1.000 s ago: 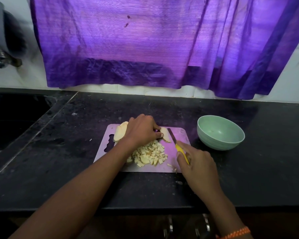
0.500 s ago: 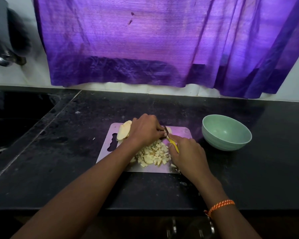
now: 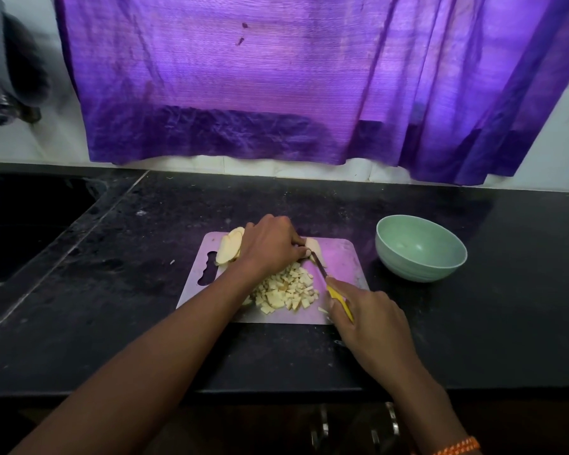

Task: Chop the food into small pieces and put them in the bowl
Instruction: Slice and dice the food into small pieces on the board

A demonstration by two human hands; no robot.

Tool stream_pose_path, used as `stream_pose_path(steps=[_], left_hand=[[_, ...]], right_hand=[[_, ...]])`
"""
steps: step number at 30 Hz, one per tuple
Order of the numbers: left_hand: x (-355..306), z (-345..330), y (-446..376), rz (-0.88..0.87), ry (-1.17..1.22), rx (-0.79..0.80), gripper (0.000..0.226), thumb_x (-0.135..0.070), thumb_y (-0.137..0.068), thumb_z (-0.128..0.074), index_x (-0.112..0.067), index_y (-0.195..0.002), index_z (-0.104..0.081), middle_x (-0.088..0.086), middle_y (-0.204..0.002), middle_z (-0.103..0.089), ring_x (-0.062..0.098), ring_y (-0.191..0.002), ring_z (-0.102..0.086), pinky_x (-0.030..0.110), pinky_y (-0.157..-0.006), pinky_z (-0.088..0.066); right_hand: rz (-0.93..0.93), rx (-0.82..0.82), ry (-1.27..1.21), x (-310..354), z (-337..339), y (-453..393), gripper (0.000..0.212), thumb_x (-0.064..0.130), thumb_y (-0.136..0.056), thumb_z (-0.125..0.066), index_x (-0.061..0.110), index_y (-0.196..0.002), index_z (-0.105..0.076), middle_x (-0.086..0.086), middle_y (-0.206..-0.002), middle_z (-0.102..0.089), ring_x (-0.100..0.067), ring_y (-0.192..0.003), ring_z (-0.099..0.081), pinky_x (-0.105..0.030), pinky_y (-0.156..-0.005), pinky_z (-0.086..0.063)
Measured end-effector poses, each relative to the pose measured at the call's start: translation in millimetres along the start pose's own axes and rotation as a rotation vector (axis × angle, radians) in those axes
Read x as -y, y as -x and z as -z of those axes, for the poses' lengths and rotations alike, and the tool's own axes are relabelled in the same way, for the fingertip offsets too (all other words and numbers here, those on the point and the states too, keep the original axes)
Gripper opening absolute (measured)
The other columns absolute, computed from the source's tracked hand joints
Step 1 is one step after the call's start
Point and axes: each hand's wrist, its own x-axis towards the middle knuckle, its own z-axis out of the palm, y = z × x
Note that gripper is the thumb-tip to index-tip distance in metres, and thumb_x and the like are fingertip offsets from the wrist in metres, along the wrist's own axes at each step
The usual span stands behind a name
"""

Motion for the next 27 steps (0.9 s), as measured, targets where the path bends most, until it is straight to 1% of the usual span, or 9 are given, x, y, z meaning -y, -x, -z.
stream_pose_path(steps=[4, 9, 11, 13, 15, 16, 20, 24, 27], left_hand=[[0, 2, 0, -0.029, -0.002, 0.001, 0.032, -0.054, -0.091, -0.079, -0.031, -0.113, -0.083, -0.011, -0.112, -0.076, 0.018, -0.113, -0.059, 0.047, -0.095, -0.043], [-1, 6, 1, -0.114, -0.051, -0.061, 0.025, -0.045, -0.098, -0.075, -0.033, -0.118, -0.082, -0.013, -0.114, -0.077, 0.016, -0.112, -0.062, 0.044, -0.094, -0.044], [-1, 6, 0, -0.164, -0.073, -0.067, 0.027, -0.038, -0.098, -0.076, -0.034, -0.124, -0.079, -0.012, -0.121, -0.077, 0.016, -0.116, -0.065, 0.042, -0.096, -0.049], [0, 3, -1, -0.259, -0.071, -0.019, 0.034, -0.023, -0.096, -0.077, -0.034, -0.128, -0.077, -0.013, -0.127, -0.076, 0.015, -0.119, -0.066, 0.043, -0.097, -0.054], [0, -1, -2, -0.342, -0.071, 0.049, 0.045, -0.01, -0.095, -0.072, -0.035, -0.133, -0.075, -0.016, -0.132, -0.073, 0.013, -0.121, -0.062, 0.043, -0.099, -0.053], [-1, -1, -2, -0.357, -0.077, 0.07, 0.047, -0.009, -0.096, -0.071, -0.036, -0.134, -0.074, -0.018, -0.134, -0.071, 0.013, -0.122, -0.06, 0.042, -0.1, -0.05], [-3, 3, -6, -0.374, -0.13, 0.054, 0.036, -0.022, -0.101, -0.069, -0.04, -0.131, -0.074, -0.022, -0.135, -0.069, 0.012, -0.12, -0.053, 0.04, -0.102, -0.042], [-2, 5, -6, -0.363, -0.141, 0.01, 0.024, -0.037, -0.099, -0.069, -0.037, -0.121, -0.08, -0.018, -0.123, -0.074, 0.012, -0.115, -0.049, 0.038, -0.1, -0.036], [-2, 2, -3, -0.319, -0.146, -0.036, 0.024, -0.048, -0.096, -0.072, -0.037, -0.114, -0.082, -0.017, -0.114, -0.074, 0.011, -0.111, -0.049, 0.038, -0.099, -0.036]], right_hand=[[-0.055, -0.016, -0.121, -8, 4, 13, 0.046, 0.053, -0.099, -0.045, 0.046, -0.143, -0.054, 0.004, -0.08, -0.07, -0.013, -0.074, -0.062, -0.038, -0.066, -0.055], [-0.126, -0.129, -0.191, -14, 5, -2, 0.05, 0.049, -0.094, -0.045, 0.038, -0.14, -0.059, 0.002, -0.103, -0.077, -0.021, -0.089, -0.069, -0.043, -0.078, -0.058], [-0.145, -0.143, -0.182, -13, 4, -12, 0.049, 0.046, -0.093, -0.047, 0.036, -0.139, -0.06, -0.001, -0.104, -0.077, -0.026, -0.095, -0.068, -0.044, -0.081, -0.057], [-0.175, -0.141, -0.166, -11, 1, -23, 0.044, 0.04, -0.094, -0.052, 0.033, -0.136, -0.062, -0.004, -0.1, -0.076, -0.031, -0.094, -0.066, -0.045, -0.079, -0.056], [-0.199, -0.137, -0.155, -10, -1, -29, 0.039, 0.033, -0.096, -0.057, 0.031, -0.134, -0.065, -0.008, -0.1, -0.075, -0.034, -0.095, -0.066, -0.045, -0.079, -0.056], [-0.198, -0.136, -0.151, -9, -2, -30, 0.04, 0.032, -0.096, -0.058, 0.03, -0.135, -0.065, -0.009, -0.102, -0.075, -0.034, -0.096, -0.066, -0.044, -0.079, -0.055], [-0.182, -0.143, -0.16, -12, -4, -28, 0.039, 0.031, -0.097, -0.058, 0.03, -0.136, -0.065, -0.009, -0.1, -0.075, -0.034, -0.094, -0.066, -0.046, -0.078, -0.056], [-0.198, -0.16, -0.157, -17, -7, -28, 0.041, 0.034, -0.097, -0.057, 0.034, -0.138, -0.063, -0.004, -0.095, -0.075, -0.03, -0.09, -0.065, -0.044, -0.077, -0.056], [-0.197, -0.166, -0.147, -19, -8, -27, 0.041, 0.033, -0.097, -0.056, 0.035, -0.138, -0.063, -0.005, -0.092, -0.073, -0.032, -0.089, -0.065, -0.044, -0.076, -0.056]])
